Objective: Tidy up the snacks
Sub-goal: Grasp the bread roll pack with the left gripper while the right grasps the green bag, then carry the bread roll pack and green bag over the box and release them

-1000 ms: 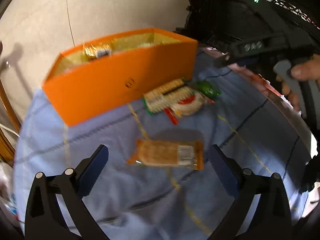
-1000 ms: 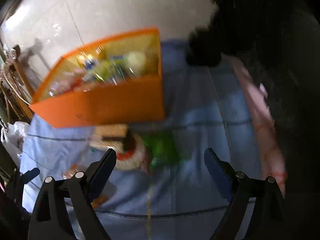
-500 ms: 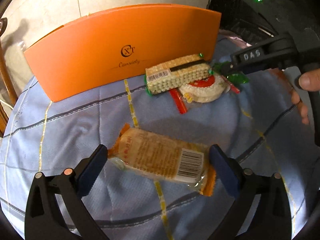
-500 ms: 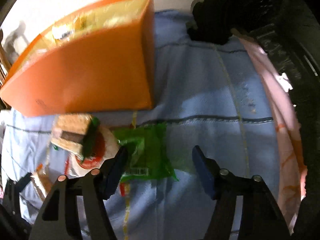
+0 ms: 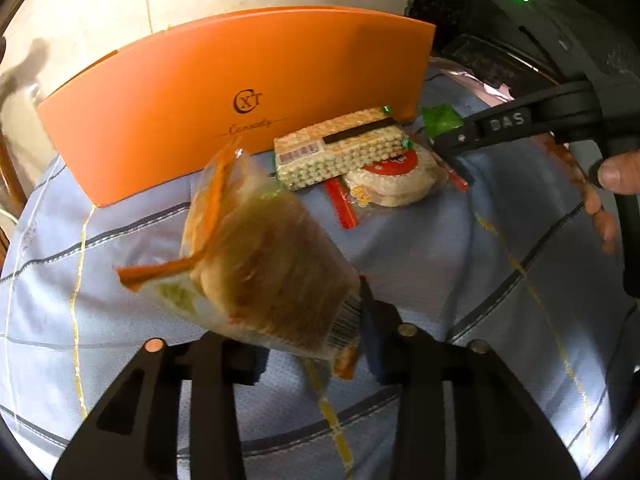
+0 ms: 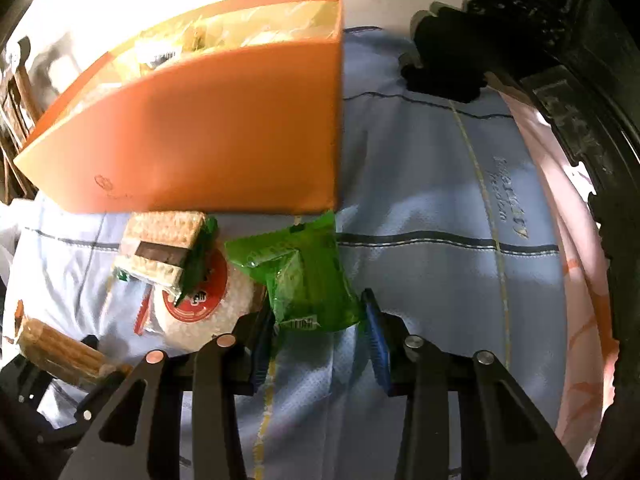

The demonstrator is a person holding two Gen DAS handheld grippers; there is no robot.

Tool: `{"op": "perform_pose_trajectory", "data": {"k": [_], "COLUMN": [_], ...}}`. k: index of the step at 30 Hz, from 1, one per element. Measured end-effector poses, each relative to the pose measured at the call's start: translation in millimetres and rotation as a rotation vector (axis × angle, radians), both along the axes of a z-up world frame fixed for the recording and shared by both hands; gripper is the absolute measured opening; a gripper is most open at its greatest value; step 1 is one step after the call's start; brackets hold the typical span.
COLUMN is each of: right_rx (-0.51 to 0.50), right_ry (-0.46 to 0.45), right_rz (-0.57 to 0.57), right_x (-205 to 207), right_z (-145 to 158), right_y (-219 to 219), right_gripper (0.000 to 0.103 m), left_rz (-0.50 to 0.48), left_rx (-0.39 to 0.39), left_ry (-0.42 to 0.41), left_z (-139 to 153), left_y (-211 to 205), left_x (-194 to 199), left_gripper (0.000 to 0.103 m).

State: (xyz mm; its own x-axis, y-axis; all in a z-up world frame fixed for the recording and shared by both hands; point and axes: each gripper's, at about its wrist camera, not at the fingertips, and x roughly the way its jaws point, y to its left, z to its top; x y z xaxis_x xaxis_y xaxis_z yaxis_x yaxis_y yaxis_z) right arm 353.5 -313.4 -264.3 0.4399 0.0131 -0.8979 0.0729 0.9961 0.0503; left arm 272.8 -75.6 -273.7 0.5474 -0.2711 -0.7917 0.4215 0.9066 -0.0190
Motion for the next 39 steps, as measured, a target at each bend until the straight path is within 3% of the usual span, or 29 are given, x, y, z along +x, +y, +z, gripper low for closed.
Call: {"op": "perform_pose_trajectory", "data": {"k": [3, 5, 17, 23, 29, 39], "right_rx": [0.032, 0.064, 0.135, 0.164, 0.185, 0.15], "right_ry": [-0.015, -0.035, -0.112, -0.161, -0.262, -0.428], "right_rz": [-0.029, -0.06, -0.116, -0.121, -0.082, 0.077], "right_x": [-6, -12, -38, -44, -31, 30], "right_z": [6, 12, 28, 50, 113, 243], "right_y": [-5, -11, -18, -14, -4, 26], "right_gripper": [0.041, 0.041, 0.041, 0.041, 0.041, 0.041], "left_rz": [-0.014, -0.034, -0.031, -0.041, -0.035, -0.005], "left_rx": [-0.023, -0.054, -0.2, -0.239, -0.246, -0.257], "left_ry": [0.003, -0.001, 0.01, -0.057, -0.114, -0.237], "left_z": [1, 4, 19, 57, 101, 208], "left_y": [6, 11, 59, 67, 68, 68], "left_x": [-3, -8, -25, -27, -4, 104], "left_gripper": [0.031, 0.021, 0.021, 0.021, 0.021, 0.021]}}
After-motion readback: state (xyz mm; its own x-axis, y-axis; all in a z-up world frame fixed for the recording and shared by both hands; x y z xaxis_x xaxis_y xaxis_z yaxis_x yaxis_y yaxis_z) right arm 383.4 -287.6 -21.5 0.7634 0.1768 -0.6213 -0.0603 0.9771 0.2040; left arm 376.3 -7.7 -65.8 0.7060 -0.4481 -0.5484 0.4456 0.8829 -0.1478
